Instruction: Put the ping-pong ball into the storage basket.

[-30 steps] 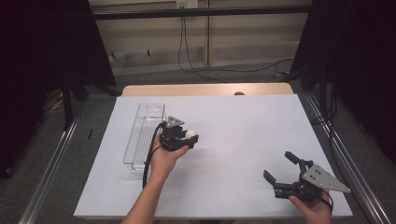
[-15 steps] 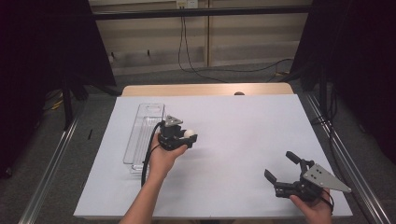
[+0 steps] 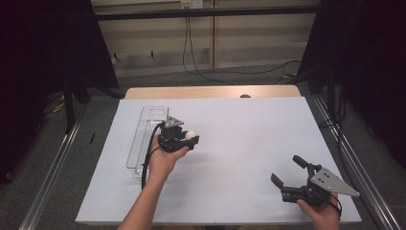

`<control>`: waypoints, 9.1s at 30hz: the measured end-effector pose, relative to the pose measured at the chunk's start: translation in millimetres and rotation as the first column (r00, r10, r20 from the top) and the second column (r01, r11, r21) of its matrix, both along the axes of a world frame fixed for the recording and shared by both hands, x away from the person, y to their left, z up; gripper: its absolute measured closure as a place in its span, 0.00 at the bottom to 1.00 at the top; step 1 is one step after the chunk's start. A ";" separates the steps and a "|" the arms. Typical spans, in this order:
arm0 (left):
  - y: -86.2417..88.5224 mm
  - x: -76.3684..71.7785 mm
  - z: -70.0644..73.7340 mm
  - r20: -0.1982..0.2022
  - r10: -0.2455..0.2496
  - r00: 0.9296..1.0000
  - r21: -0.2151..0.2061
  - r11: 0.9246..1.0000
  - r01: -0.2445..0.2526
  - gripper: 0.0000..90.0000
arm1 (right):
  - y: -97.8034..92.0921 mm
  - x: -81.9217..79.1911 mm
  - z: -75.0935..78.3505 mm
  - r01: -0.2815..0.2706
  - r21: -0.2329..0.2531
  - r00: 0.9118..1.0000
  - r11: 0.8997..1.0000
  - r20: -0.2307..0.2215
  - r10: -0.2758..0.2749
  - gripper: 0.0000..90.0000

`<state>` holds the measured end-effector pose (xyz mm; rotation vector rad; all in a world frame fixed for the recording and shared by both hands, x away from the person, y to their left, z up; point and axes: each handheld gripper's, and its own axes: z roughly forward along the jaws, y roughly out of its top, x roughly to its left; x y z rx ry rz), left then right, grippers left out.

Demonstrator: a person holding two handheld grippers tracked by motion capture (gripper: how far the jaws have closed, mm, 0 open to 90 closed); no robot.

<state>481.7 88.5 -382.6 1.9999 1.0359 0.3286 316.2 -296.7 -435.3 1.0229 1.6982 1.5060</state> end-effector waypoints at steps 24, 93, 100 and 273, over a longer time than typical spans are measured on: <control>2.1 1.3 8.1 0.004 0.009 1.000 -0.007 1.000 -0.009 0.57 | -0.8 -0.2 0.4 0.004 0.020 1.000 1.000 -0.003 -0.004 0.02; 16.5 5.1 26.8 -0.008 0.021 1.000 -0.020 1.000 -0.022 0.57 | -2.0 -0.5 0.6 0.004 0.009 1.000 1.000 0.000 -0.004 0.02; 19.6 5.7 27.9 -0.004 0.014 1.000 -0.013 1.000 -0.014 0.57 | -1.4 -1.1 0.9 0.001 0.012 1.000 1.000 -0.005 -0.001 0.02; 91.6 6.9 34.3 -0.004 0.131 0.991 0.007 0.991 -0.131 0.57 | -2.9 -0.8 1.0 0.000 0.005 1.000 1.000 0.003 0.000 0.02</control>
